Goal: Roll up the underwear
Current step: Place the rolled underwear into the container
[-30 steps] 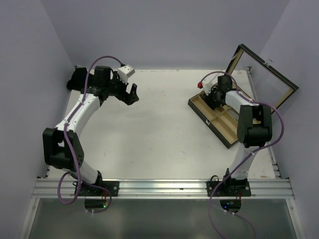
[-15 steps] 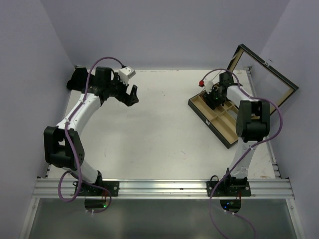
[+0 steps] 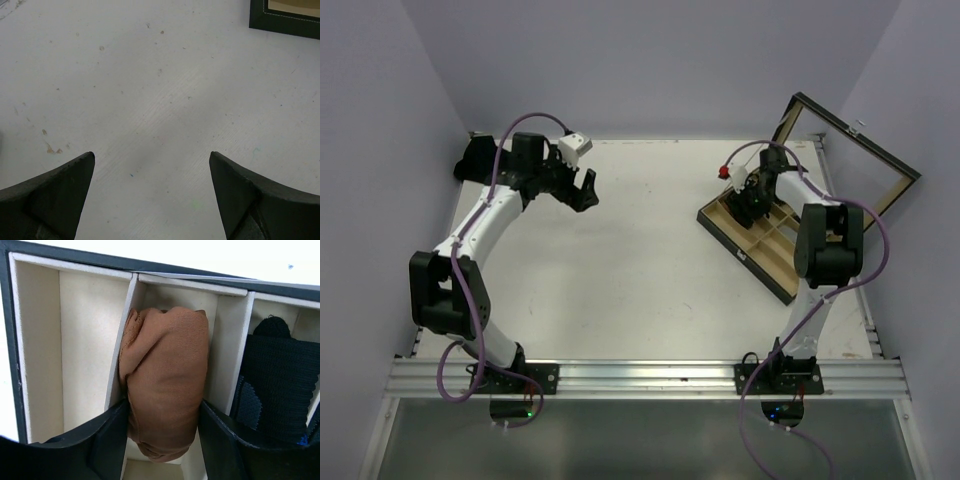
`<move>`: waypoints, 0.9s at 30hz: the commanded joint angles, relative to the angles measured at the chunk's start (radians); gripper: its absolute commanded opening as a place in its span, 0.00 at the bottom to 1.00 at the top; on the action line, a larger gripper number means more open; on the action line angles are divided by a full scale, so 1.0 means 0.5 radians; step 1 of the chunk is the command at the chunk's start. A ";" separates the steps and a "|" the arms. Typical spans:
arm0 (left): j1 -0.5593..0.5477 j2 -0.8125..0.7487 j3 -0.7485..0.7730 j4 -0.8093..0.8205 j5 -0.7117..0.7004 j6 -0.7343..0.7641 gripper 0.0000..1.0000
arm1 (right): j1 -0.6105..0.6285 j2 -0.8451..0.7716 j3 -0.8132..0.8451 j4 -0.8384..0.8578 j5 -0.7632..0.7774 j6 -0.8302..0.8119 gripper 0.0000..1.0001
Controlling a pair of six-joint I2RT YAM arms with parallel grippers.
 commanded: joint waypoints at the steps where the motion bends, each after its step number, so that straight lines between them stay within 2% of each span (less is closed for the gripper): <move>1: 0.015 0.014 0.094 0.014 -0.007 -0.022 1.00 | -0.003 -0.112 0.012 -0.286 -0.046 0.017 0.61; 9: 0.012 0.017 0.103 0.023 0.002 -0.031 1.00 | -0.003 -0.161 0.086 -0.320 -0.024 0.041 0.67; 27: 0.012 0.017 0.125 0.042 0.030 -0.061 1.00 | 0.031 -0.219 0.555 -0.461 -0.156 0.247 0.65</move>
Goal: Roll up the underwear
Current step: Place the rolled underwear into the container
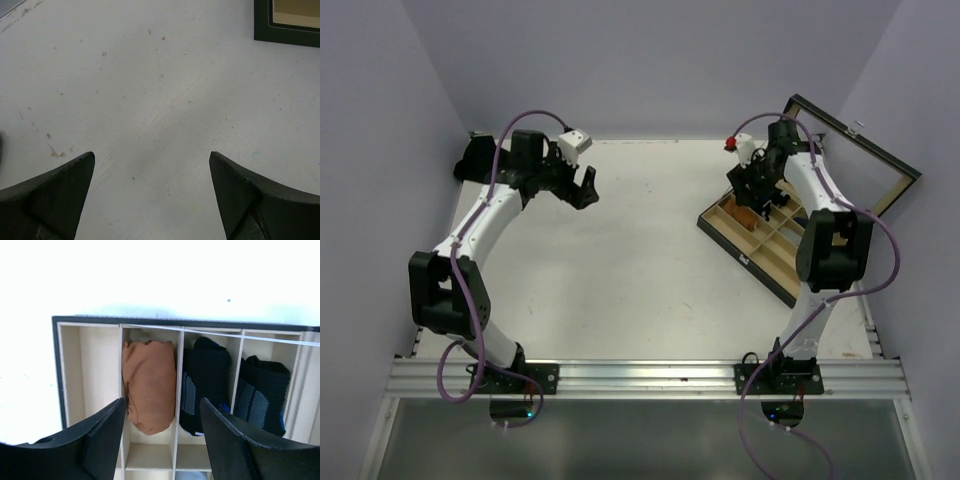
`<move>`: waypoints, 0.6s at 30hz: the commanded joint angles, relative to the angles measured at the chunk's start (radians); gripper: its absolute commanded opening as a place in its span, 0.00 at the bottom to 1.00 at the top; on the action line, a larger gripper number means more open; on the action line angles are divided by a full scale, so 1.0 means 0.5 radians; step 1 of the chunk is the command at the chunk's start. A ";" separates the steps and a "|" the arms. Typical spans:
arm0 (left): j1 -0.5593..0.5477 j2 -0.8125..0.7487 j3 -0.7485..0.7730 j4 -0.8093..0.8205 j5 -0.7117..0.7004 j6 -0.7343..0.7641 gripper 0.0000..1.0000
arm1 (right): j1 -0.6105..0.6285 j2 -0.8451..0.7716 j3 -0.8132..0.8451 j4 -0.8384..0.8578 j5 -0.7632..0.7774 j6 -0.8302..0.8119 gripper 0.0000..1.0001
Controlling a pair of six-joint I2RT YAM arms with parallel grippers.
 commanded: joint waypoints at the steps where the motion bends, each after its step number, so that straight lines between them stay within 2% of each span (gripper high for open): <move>1: 0.012 0.020 0.097 0.051 0.043 -0.080 1.00 | 0.042 -0.172 0.119 -0.079 -0.098 0.105 0.65; 5: 0.028 0.029 0.134 0.119 0.114 -0.221 1.00 | 0.091 -0.221 0.245 -0.161 -0.214 0.224 0.66; 9: 0.080 0.176 0.407 -0.119 0.160 -0.224 1.00 | 0.198 -0.307 0.233 -0.251 -0.376 0.414 0.68; 10: 0.083 0.231 0.459 -0.178 0.157 -0.142 1.00 | 0.244 -0.334 0.184 -0.260 -0.495 0.445 0.69; 11: 0.083 0.250 0.557 -0.236 0.169 -0.105 1.00 | 0.272 -0.368 0.050 -0.272 -0.548 0.470 0.75; 12: 0.095 0.262 0.579 -0.298 0.218 -0.098 1.00 | 0.302 -0.438 -0.027 -0.272 -0.597 0.507 0.92; 13: 0.110 0.265 0.588 -0.310 0.267 -0.098 1.00 | 0.369 -0.485 -0.110 -0.260 -0.652 0.528 0.99; 17: 0.160 0.167 0.451 -0.335 0.191 -0.098 1.00 | 0.514 -0.721 -0.560 -0.058 -0.677 0.639 0.99; 18: 0.172 0.134 0.335 -0.335 0.166 -0.089 1.00 | 0.530 -0.761 -0.610 -0.045 -0.693 0.645 0.99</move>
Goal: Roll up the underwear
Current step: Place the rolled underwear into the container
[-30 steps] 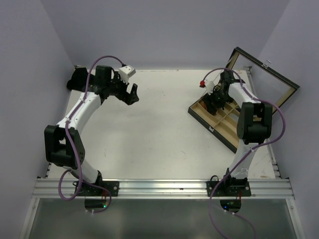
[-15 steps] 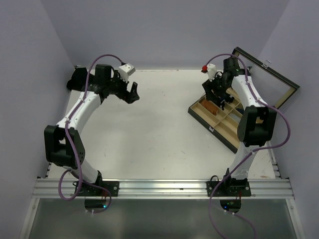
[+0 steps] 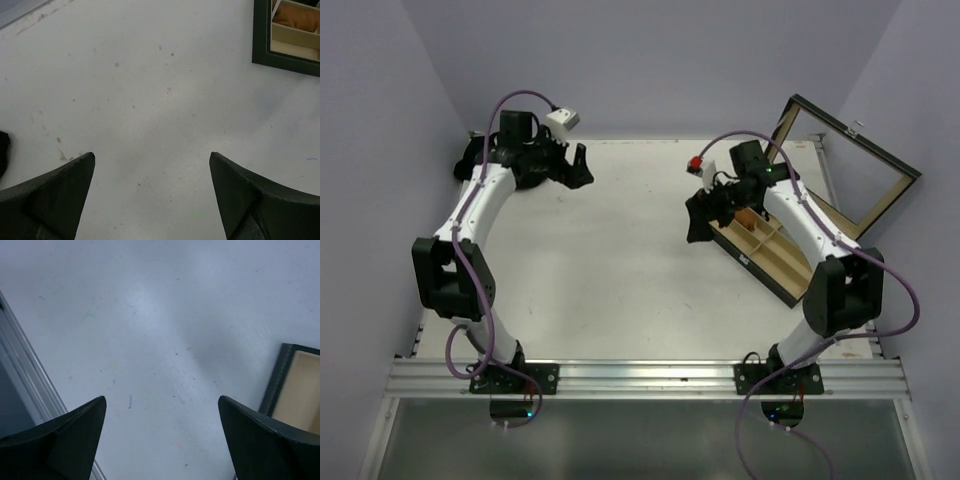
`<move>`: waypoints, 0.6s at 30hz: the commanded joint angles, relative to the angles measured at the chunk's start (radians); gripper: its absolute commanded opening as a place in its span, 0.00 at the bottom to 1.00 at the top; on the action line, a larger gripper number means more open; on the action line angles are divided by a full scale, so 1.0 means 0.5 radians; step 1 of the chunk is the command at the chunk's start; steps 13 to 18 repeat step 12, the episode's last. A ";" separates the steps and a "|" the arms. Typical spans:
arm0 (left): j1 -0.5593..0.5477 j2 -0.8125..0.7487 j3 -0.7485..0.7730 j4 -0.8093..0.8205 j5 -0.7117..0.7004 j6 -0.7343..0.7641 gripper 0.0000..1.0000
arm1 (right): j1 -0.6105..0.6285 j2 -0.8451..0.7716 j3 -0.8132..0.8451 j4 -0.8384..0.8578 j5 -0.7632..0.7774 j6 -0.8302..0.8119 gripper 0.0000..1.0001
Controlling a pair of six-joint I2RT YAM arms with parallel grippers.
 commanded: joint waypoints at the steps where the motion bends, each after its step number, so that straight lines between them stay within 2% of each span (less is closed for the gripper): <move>1: 0.049 -0.190 -0.180 -0.119 -0.005 0.056 1.00 | 0.074 -0.192 -0.211 0.078 -0.157 0.137 0.99; 5: 0.055 -0.362 -0.383 -0.193 -0.125 0.166 1.00 | 0.126 -0.331 -0.468 0.115 -0.157 0.131 0.99; 9: 0.055 -0.525 -0.546 -0.159 -0.214 0.191 1.00 | 0.151 -0.402 -0.536 0.134 -0.068 0.103 0.99; 18: 0.055 -0.550 -0.555 -0.162 -0.223 0.136 1.00 | 0.151 -0.396 -0.527 0.115 -0.041 0.063 0.99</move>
